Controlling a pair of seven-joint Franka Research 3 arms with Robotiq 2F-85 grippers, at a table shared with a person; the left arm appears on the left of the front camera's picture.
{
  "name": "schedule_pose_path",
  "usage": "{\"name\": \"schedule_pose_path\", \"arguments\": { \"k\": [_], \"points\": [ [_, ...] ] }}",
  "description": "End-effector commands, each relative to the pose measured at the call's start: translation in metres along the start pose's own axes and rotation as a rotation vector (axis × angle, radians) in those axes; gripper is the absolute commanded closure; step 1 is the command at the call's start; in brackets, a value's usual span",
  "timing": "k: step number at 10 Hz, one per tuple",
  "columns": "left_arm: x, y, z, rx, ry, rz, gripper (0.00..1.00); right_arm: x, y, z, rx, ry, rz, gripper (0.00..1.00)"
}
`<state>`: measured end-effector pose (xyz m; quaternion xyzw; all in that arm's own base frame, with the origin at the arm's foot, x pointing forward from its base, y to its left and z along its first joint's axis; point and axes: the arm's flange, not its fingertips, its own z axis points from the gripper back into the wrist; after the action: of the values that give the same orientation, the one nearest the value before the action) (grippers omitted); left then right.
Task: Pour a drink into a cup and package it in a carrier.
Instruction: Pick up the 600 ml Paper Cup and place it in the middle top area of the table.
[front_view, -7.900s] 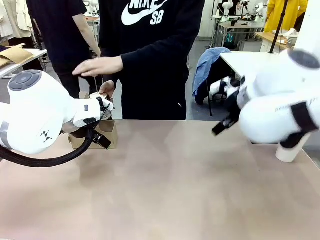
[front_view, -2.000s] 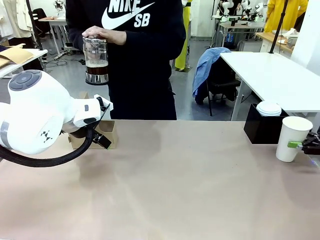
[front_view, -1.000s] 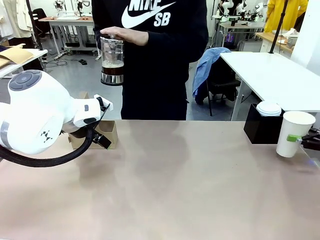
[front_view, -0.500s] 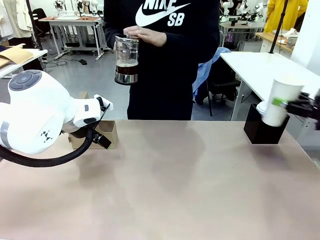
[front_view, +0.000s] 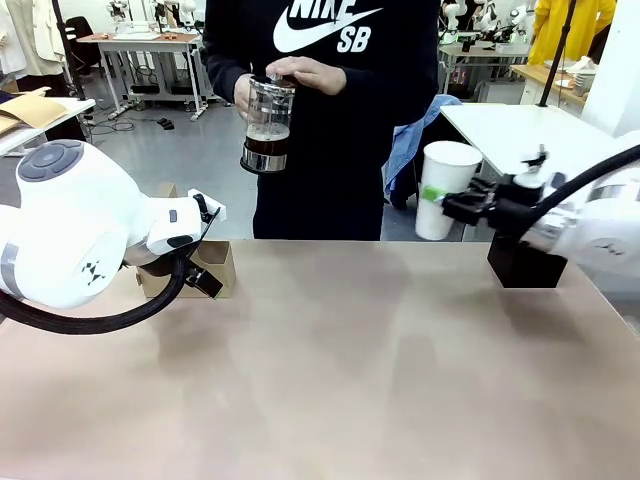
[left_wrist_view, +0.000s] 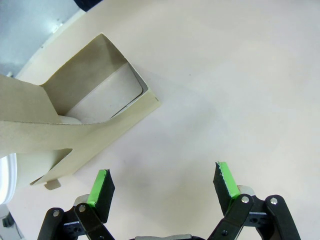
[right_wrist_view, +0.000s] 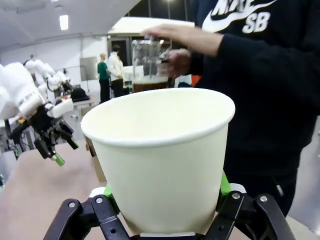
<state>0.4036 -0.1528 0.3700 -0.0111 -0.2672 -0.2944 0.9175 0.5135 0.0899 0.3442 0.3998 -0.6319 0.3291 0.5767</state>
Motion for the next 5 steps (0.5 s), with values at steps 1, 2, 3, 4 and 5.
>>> {"name": "schedule_pose_path", "arguments": {
  "k": [1,2,3,4,5],
  "points": [
    [0.000,0.000,0.000,-0.002,-0.001,0.002,0.00,-0.022,-0.001,-0.026,-0.042,0.029,0.062,0.19],
    [0.000,0.000,0.000,-0.002,-0.001,0.002,0.00,-0.035,0.005,-0.037,-0.055,0.037,0.072,0.19],
    [0.000,0.000,0.000,-0.002,-0.001,0.002,0.00,-0.047,0.010,-0.046,-0.044,0.045,0.054,0.19],
    [0.000,0.000,0.000,-0.002,-0.001,0.002,0.00,-0.056,0.011,-0.050,-0.035,0.059,0.049,0.19],
    [0.000,0.000,0.000,-0.002,-0.001,0.002,0.00,-0.064,0.008,-0.051,-0.015,0.056,0.012,0.19]
  ]
}}
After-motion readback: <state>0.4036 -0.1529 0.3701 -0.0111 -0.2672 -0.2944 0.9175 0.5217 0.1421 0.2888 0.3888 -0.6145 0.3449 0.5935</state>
